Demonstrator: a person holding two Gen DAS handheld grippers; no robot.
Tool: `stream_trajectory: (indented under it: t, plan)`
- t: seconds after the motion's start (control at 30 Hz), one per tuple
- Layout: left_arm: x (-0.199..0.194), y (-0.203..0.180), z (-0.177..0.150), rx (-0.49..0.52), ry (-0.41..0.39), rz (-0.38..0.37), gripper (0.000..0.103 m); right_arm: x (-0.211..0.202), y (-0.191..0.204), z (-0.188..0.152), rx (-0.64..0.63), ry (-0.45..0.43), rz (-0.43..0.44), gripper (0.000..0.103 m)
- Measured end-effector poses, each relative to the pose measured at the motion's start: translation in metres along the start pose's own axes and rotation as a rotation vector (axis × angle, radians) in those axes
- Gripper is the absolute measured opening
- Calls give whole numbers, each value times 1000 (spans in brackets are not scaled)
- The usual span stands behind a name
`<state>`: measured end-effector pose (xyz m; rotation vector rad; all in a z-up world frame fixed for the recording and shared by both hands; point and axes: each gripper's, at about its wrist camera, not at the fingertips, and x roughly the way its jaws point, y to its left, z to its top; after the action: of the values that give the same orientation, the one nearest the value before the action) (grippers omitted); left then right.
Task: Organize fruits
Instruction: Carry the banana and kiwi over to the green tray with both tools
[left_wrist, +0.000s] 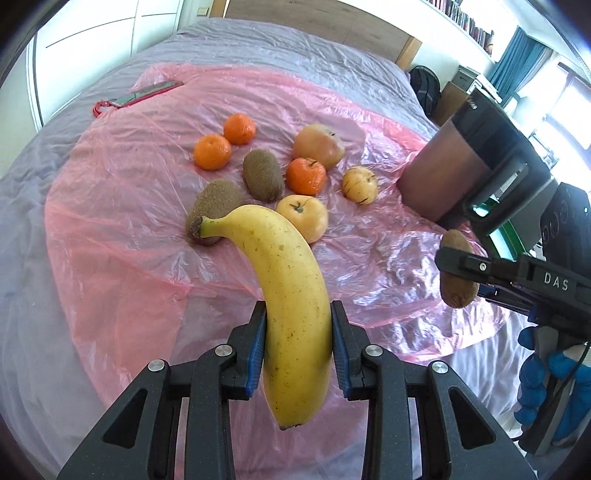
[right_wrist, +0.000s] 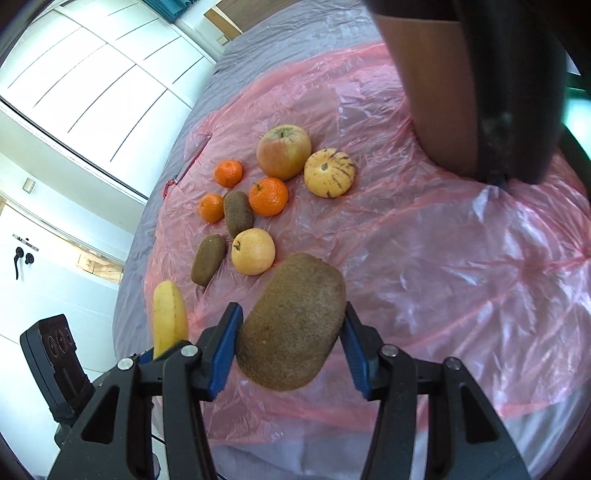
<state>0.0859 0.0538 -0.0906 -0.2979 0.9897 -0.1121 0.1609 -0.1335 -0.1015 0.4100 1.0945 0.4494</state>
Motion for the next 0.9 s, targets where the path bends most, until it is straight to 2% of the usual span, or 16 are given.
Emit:
stream_trajectory:
  t: [0.2,0.3,0.57,0.73,0.9]
  plan:
    - [-19,-24,-6,40,3,-33,28,-33,-17,-9,16,-41,-1,36]
    - [-24,-49,-8,83,16,-84,28,-52,-32,-15,28,-65,-4,36]
    - [-23,-142,-8,223,67,-272,28,-107,-87,-28,89,-138,-48,35]
    - [-13,-211,-7,350,97,-344,28,-149,-129,-34,124,-195,-96,35]
    - [7,-269,-1,431,127,-396,28,-184,-171,-27,142,-242,-158,35]
